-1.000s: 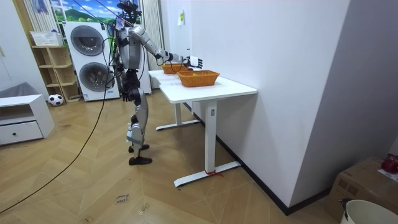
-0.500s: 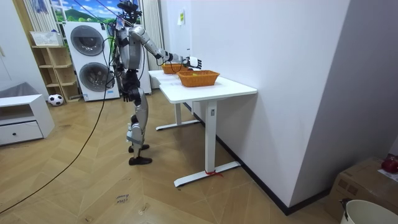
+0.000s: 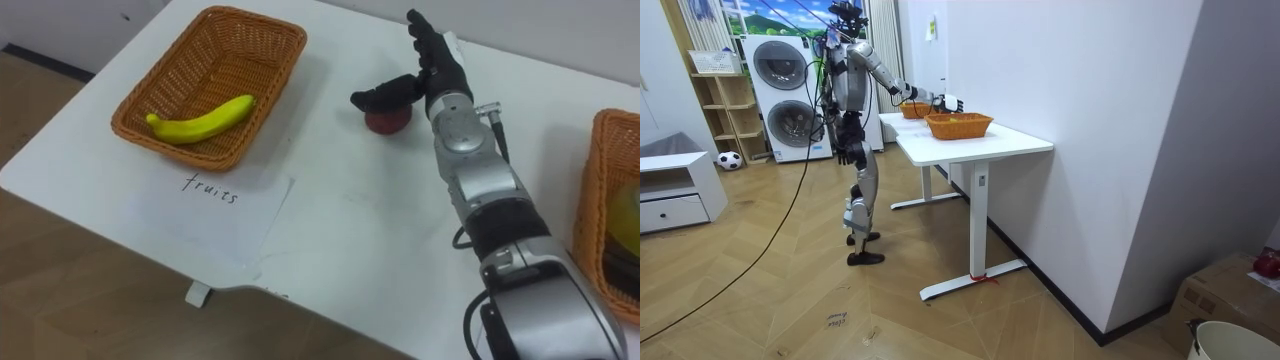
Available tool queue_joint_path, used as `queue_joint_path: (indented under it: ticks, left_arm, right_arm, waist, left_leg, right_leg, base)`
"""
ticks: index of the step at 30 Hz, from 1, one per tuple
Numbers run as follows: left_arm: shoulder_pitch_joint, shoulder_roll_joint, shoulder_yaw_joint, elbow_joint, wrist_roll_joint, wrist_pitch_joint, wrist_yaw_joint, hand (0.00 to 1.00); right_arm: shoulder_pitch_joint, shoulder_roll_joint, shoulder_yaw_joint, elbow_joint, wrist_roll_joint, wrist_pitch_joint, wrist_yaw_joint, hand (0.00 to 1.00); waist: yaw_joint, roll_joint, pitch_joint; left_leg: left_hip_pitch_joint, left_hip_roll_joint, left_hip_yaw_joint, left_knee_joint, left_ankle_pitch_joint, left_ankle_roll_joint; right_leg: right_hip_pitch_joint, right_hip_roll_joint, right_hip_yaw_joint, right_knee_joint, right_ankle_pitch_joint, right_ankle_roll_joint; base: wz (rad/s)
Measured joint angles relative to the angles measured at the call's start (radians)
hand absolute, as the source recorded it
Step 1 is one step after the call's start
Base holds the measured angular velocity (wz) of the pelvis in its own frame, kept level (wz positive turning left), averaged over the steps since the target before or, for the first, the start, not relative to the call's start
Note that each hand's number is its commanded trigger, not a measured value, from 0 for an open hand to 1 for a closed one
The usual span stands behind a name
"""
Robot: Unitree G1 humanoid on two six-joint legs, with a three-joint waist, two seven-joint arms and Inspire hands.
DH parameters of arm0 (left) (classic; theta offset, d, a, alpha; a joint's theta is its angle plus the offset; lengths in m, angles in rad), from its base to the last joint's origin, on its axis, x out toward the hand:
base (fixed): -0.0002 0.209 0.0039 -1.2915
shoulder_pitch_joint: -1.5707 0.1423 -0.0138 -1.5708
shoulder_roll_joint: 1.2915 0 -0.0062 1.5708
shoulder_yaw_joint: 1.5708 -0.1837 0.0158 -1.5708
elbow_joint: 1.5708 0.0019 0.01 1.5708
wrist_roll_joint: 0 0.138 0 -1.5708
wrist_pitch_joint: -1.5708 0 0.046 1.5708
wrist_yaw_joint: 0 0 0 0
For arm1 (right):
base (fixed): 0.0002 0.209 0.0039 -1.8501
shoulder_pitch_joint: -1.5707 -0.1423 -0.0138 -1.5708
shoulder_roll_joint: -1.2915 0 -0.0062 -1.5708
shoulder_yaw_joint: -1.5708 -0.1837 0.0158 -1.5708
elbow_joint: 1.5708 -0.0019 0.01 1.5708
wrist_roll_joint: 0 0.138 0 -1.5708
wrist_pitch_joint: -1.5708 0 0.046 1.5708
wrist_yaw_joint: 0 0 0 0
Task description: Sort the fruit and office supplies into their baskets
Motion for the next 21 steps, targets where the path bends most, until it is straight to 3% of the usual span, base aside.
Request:
queue_joint_path:
  ticks: [7,21]
  left_arm:
    - [-0.013,0.001,-0.001,-0.002,-0.002,0.0,-0.017,0.0]
    - [-0.026,0.005,-0.03,0.0,-0.043,-0.001,-0.017,0.0]
  right_arm:
    - [0.0,0.0,0.0,0.008,-0.029,0.0,0.019,0.0]
    - [0.005,0.018,0.0,0.099,-0.025,0.0,0.047,0.0]
  waist:
    - [0.0,-0.006,-0.003]
    - [0.0,-0.011,-0.0016]
  left_leg:
    - [0.0,0.0,0.0,0.002,0.0,0.0]
    - [0.002,0.0,0.0,0.002,0.0,0.0]
  right_leg:
    - [0.001,0.0,0.001,-0.001,0.0,0.0]
    - [0.005,-0.001,-0.001,-0.001,0.0,0.0]
  base:
    - [0.0]
    - [0.0]
